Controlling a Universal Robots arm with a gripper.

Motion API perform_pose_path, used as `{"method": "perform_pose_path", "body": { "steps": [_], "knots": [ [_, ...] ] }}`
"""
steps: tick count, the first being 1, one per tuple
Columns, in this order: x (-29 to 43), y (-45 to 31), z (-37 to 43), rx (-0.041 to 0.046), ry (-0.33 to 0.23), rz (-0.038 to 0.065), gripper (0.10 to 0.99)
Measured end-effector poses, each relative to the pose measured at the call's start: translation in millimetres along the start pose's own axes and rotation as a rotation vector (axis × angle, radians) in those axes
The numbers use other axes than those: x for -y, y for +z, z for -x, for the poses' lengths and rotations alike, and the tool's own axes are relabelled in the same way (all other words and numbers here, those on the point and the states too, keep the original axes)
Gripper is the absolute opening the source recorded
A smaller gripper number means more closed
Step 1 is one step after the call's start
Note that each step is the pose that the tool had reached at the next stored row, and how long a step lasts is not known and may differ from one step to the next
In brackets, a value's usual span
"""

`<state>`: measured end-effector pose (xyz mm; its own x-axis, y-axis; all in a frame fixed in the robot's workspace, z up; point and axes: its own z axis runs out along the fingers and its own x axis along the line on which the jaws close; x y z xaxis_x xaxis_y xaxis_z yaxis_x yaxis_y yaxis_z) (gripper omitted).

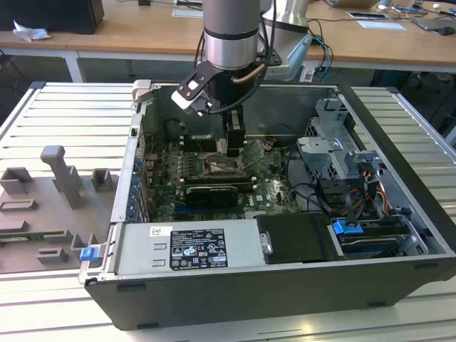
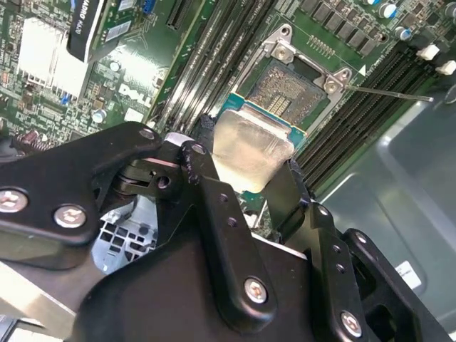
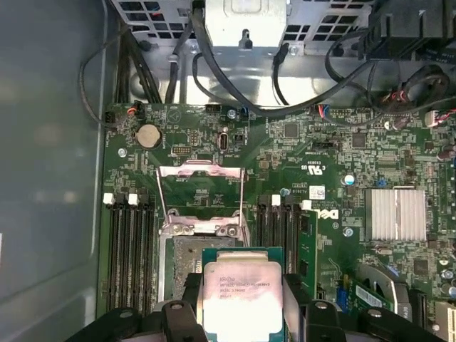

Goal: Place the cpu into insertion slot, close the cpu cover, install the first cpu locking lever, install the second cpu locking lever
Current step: 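Place the cpu into insertion slot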

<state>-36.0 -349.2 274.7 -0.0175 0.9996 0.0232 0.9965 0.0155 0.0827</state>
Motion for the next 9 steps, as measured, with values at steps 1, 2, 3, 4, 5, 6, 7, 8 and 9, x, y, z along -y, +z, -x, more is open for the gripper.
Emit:
{"method": "perform_pose_path", "body": {
  "steps": [1, 2, 3, 4, 5, 6, 7, 8, 9],
  "knots": [
    [0.2, 2.8, 0.0, -0.0045, 0.0, 0.0, 0.533],
    [0.3, 4.3, 0.1, -0.0044, 0.0, 0.0, 0.533],
    [0.4, 5.7, 0.1, -0.0044, 0.0, 0.0, 0.533],
    [0.5, 7.3, 0.1, -0.0043, 0.0, 0.0, 0.533],
    [0.6, 8.5, 0.2, -0.0045, 0.0, 0.0, 0.533],
    [0.7, 9.1, 0.2, -0.0043, 0.0, 0.0, 0.533],
    [1.2, 10.7, 0.2, -0.0045, 0.0, 0.0, 0.533],
    [1.4, 12.1, 0.3, -0.0044, 0.0, 0.0, 0.533],
    [1.7, 14.0, 0.3, -0.0044, 0.0, 0.0, 0.533]
  ]
}}
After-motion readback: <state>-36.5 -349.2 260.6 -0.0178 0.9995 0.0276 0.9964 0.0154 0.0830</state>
